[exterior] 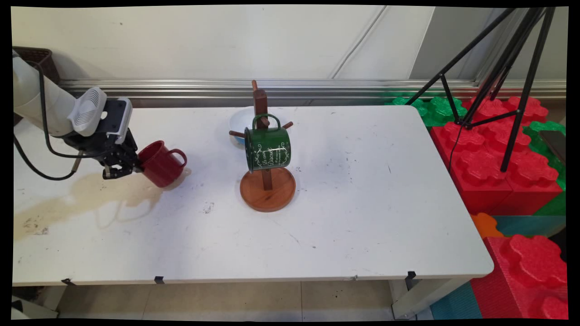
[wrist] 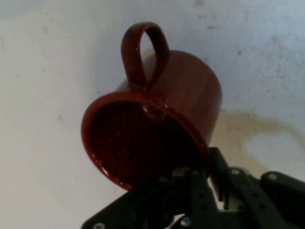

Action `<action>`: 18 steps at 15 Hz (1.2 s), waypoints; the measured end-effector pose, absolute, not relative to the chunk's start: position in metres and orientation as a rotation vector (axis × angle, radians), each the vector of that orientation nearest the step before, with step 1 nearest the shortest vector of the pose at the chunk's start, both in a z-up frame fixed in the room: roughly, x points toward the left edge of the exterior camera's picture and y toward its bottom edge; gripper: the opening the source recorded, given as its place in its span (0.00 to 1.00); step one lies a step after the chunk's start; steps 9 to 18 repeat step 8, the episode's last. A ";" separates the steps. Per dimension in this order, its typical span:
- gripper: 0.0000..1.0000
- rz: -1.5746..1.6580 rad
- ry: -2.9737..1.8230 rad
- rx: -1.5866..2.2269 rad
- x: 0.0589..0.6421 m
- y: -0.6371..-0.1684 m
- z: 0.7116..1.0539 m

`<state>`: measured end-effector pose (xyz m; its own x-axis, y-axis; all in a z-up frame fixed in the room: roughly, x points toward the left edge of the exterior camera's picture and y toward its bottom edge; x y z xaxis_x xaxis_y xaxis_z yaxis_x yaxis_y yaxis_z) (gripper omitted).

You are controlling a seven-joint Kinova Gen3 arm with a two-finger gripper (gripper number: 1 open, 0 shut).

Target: Place the picked object on the table

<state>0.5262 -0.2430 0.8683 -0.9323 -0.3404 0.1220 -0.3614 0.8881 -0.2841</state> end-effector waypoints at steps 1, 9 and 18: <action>0.00 0.465 -2.987 0.556 0.527 -0.242 0.867; 1.00 0.445 -2.974 0.563 0.526 -0.241 0.863; 1.00 0.445 -2.974 0.563 0.526 -0.241 0.863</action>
